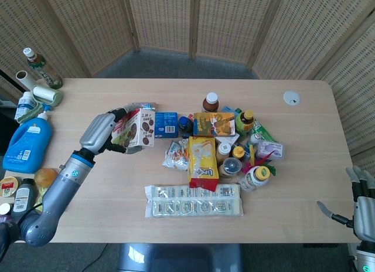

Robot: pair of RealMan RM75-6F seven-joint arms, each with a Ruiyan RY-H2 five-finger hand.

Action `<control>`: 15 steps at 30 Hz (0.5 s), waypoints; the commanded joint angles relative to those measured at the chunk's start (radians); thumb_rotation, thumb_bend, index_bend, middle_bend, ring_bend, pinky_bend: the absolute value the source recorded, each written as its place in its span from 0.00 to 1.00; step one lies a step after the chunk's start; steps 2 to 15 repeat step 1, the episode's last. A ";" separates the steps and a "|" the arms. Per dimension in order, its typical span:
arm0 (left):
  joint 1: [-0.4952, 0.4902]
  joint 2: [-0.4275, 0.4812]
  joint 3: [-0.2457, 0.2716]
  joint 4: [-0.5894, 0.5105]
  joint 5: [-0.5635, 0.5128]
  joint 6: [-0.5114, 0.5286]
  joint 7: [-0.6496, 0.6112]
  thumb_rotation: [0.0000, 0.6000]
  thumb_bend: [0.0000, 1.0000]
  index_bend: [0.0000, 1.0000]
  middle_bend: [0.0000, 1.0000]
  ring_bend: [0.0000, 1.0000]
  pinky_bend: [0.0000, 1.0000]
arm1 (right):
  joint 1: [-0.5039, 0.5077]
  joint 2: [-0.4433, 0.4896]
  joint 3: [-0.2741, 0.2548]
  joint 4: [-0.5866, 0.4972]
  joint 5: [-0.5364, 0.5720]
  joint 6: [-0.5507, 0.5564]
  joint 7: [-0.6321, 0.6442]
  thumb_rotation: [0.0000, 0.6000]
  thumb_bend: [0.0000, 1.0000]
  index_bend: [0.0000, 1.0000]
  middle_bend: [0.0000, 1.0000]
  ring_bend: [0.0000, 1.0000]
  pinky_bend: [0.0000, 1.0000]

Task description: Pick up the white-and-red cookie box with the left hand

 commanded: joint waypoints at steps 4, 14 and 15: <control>0.008 0.009 -0.014 -0.006 0.008 -0.001 -0.059 1.00 0.15 0.45 0.58 0.75 0.51 | -0.001 0.003 -0.001 -0.005 0.001 0.002 -0.005 0.57 0.15 0.00 0.00 0.00 0.00; 0.008 0.009 -0.014 -0.006 0.008 -0.001 -0.059 1.00 0.15 0.45 0.58 0.75 0.51 | -0.001 0.003 -0.001 -0.005 0.001 0.002 -0.005 0.57 0.15 0.00 0.00 0.00 0.00; 0.008 0.009 -0.014 -0.006 0.008 -0.001 -0.059 1.00 0.15 0.45 0.58 0.75 0.51 | -0.001 0.003 -0.001 -0.005 0.001 0.002 -0.005 0.57 0.15 0.00 0.00 0.00 0.00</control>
